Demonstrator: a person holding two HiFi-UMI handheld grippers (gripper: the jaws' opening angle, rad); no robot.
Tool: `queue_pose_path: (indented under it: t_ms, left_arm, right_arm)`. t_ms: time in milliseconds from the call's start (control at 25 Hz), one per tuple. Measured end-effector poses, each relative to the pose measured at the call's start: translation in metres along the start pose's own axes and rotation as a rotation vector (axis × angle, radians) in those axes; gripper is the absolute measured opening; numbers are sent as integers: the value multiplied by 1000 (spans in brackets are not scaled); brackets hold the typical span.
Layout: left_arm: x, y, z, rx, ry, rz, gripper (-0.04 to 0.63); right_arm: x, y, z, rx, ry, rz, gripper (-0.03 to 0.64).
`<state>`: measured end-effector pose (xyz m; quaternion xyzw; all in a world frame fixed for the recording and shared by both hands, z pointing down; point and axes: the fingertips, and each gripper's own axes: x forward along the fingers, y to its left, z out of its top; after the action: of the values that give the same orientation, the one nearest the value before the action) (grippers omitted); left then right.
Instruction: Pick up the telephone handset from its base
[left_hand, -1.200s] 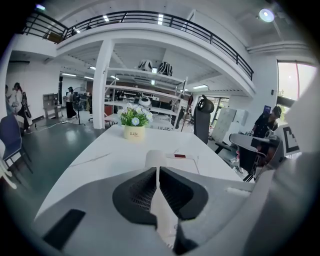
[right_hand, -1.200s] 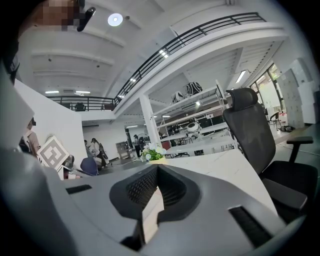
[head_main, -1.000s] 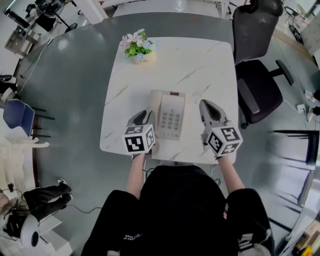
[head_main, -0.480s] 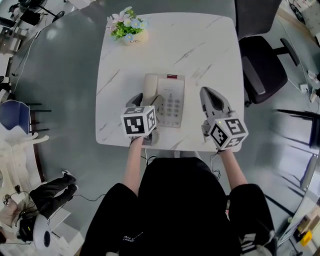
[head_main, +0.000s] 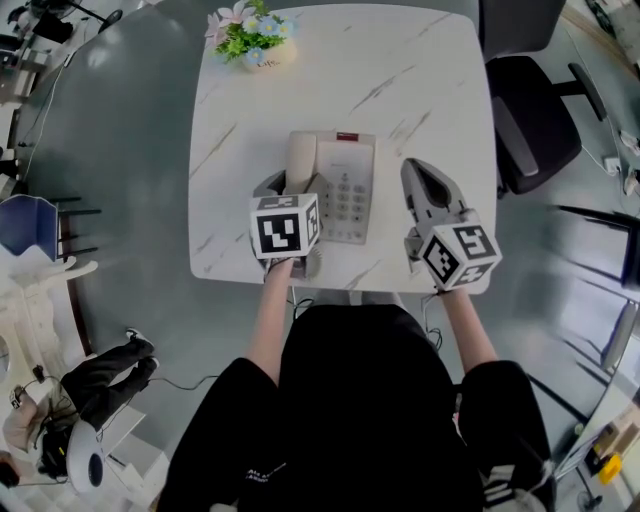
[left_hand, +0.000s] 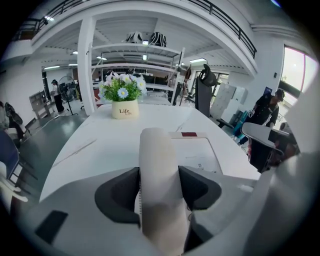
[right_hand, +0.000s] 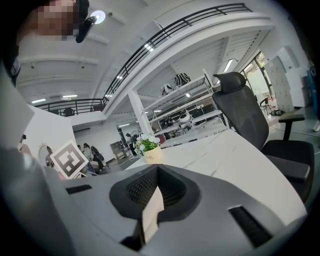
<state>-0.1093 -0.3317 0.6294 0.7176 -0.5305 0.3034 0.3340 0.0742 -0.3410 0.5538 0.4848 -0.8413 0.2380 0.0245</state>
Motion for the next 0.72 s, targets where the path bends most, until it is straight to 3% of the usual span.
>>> queue_pose_path:
  t_ms: [720]
  left_arm:
    - [-5, 0, 0, -30, -35, 5, 215]
  right_arm:
    - [-5, 1, 2, -26, -6, -20, -10]
